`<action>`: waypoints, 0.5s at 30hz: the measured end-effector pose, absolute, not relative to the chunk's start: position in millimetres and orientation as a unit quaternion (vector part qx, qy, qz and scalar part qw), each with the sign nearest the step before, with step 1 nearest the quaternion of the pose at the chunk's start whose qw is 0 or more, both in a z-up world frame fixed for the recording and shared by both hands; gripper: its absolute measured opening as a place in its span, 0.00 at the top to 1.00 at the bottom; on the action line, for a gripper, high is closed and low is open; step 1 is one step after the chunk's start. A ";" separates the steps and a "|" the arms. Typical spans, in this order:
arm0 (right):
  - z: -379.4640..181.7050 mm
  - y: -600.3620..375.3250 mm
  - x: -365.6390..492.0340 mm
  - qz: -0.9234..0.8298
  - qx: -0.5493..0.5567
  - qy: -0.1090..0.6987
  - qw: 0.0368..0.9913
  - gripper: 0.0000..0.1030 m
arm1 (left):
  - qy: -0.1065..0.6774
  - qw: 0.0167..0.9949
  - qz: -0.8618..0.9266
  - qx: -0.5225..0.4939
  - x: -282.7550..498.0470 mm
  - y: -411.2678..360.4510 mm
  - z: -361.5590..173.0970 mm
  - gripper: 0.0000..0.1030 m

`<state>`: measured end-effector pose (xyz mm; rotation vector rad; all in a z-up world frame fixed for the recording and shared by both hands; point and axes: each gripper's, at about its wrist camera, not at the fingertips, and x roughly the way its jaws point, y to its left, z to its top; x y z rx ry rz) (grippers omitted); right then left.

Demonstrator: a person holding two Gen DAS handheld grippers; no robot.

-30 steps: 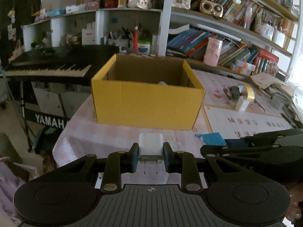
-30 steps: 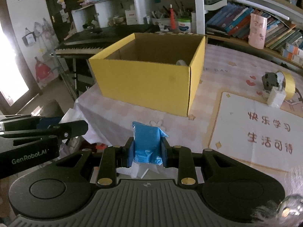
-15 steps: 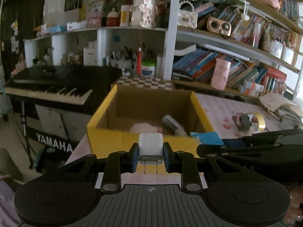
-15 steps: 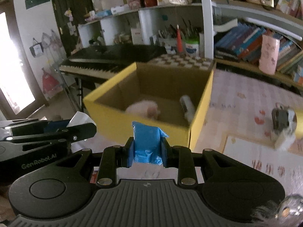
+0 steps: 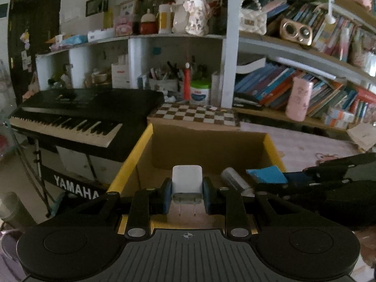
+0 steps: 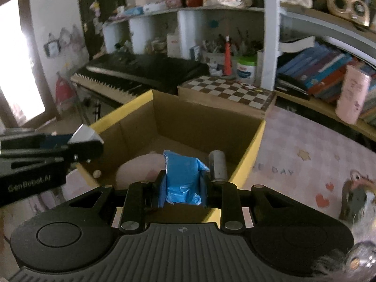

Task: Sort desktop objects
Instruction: 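Lower into the yellow box and open the left tool while the right tool releases the blue item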

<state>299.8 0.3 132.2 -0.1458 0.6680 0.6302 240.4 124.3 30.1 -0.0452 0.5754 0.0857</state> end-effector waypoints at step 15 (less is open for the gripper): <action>103.3 74.1 394.0 0.396 -0.307 0.328 0.801 0.75 | 0.429 0.901 -0.013 0.063 375.3 136.4 0.3 0.76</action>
